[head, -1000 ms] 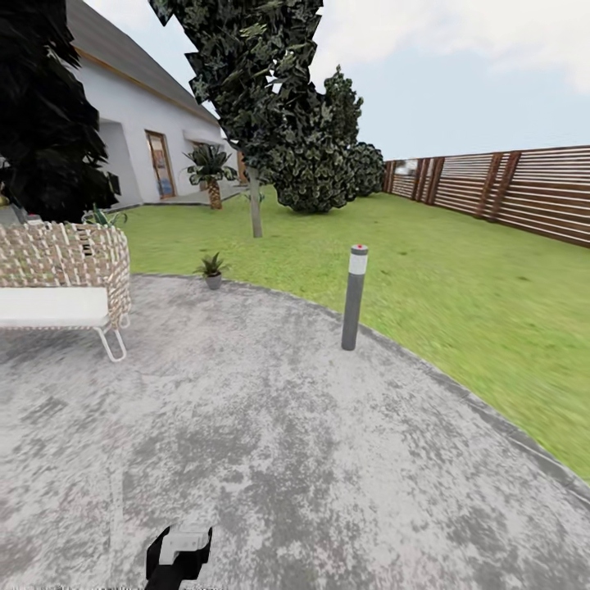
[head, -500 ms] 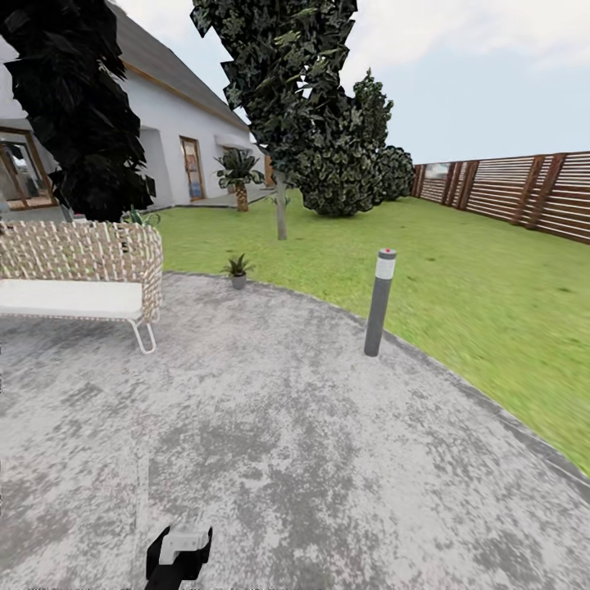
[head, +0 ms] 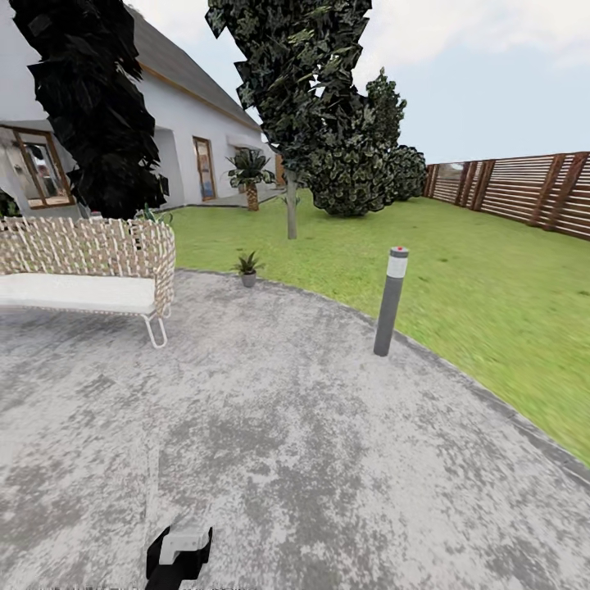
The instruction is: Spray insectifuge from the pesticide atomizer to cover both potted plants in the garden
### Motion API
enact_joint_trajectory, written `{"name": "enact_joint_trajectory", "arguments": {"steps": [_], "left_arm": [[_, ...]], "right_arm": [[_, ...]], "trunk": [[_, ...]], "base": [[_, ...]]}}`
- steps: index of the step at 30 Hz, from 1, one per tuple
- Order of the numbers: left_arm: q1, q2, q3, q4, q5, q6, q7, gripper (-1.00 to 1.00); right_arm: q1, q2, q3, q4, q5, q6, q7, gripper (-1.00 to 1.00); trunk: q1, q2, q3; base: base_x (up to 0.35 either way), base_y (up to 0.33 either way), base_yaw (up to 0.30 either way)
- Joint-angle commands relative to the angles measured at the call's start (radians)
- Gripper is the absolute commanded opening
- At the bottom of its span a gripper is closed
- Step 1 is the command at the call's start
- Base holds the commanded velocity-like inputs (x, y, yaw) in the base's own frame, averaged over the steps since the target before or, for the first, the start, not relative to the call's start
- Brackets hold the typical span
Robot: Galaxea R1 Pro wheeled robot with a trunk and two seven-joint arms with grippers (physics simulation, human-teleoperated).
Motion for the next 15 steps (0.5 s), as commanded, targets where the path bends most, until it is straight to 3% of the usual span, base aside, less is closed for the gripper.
{"name": "enact_joint_trajectory", "arguments": {"steps": [1,15], "left_arm": [[-0.001,0.0,0.0,0.001,0.0,-0.003,0.0,1.0],[-0.001,-0.001,0.0,0.001,0.0,-0.002,0.001,1.0]], "right_arm": [[0.0,0.0,0.0,-0.001,-0.001,0.0,0.0,1.0],[0.0,0.0,0.0,-0.001,-0.001,0.0,0.0,1.0]], "trunk": [[0.0,0.0,-0.001],[0.0,0.0,-0.001]], "base": [[0.0,0.0,0.24],[0.028,0.0,0.249]]}}
